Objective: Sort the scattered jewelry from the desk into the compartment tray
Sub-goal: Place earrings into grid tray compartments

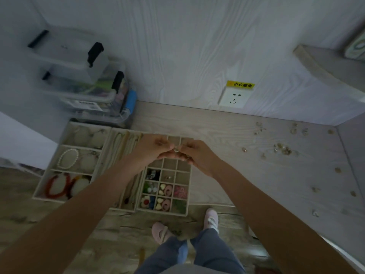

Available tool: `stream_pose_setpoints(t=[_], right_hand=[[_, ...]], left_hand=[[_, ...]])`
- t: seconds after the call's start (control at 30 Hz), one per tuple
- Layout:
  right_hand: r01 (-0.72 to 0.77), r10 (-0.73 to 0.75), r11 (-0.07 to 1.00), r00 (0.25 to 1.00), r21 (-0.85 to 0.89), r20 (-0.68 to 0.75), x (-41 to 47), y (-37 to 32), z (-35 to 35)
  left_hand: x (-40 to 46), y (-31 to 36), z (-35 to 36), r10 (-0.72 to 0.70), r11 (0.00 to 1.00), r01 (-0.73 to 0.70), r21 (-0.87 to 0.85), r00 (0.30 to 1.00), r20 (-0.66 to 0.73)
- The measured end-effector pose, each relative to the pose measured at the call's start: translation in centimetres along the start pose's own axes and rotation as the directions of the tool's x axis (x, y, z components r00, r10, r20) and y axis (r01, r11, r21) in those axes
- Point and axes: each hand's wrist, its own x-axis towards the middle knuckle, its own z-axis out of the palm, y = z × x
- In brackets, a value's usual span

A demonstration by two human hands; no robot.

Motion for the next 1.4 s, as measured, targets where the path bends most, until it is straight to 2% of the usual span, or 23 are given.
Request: stream_pose_setpoints(t=[0.13, 0.37, 0.57, 0.67, 0.77, 0.9, 1.03, 1.23, 1.4], right_hand=[[0.029, -0.029, 1.0, 0.999, 0.006, -0.032, -0.2, 1.0, 1.3], [0.04, -0.038, 0.999, 0.997, 0.03, -0.071, -0.8, 1.5, 2.2], [0.016, -0.018, 1.0, 0.996, -0.025, -0.09, -1.1, 1.3, 2.8], [0.023, -0.048, 0.985, 0.988, -0.173, -0.144, -0.4, 1.7, 3.0], [0.015, -0.097, 0.921, 0.977, -0.39, -0.191, 0.2, 2.3, 3.3], [0.063, -0.195, 0.801, 0.968, -0.595, -0.16, 0.3, 2.6, 3.9], [0.057, -0.22, 0.618, 0.97, -0.784, -0.103, 0.6, 3.6, 4.6], [0.031, -0.251, 0.423, 0.964, -0.906, -0.084, 1.0, 4.5, 5.1], [0.011, -0.233, 0.402, 0.968, -0.916, -0.09, 1.3, 3.7, 5.1]], left_hand=[[-0.6, -1.4, -0.9, -0.003, 0.998, 0.0, 0.066, 0.998, 0.057], [-1.3, -2.5, -1.4, -0.077, 0.997, 0.076, 0.009, 0.986, 0.151], [-1.8, -2.4, -1.7, -0.106, 0.98, 0.084, 0.178, 0.988, 0.114], [-1.3, -2.5, -1.7, -0.07, 0.948, 0.042, 0.316, 0.994, 0.078], [-0.7, -2.8, -1.3, -0.04, 0.9, 0.002, 0.436, 0.996, 0.078], [-0.2, -3.6, -0.6, -0.045, 0.858, -0.005, 0.513, 0.995, 0.086], [0.4, -4.0, 0.3, -0.093, 0.772, 0.033, 0.634, 0.994, 0.062], [0.7, -4.3, 1.1, -0.045, 0.621, -0.017, 0.784, 0.997, 0.057], [0.8, -3.9, 1.7, 0.006, 0.465, -0.075, 0.882, 0.997, 0.081]])
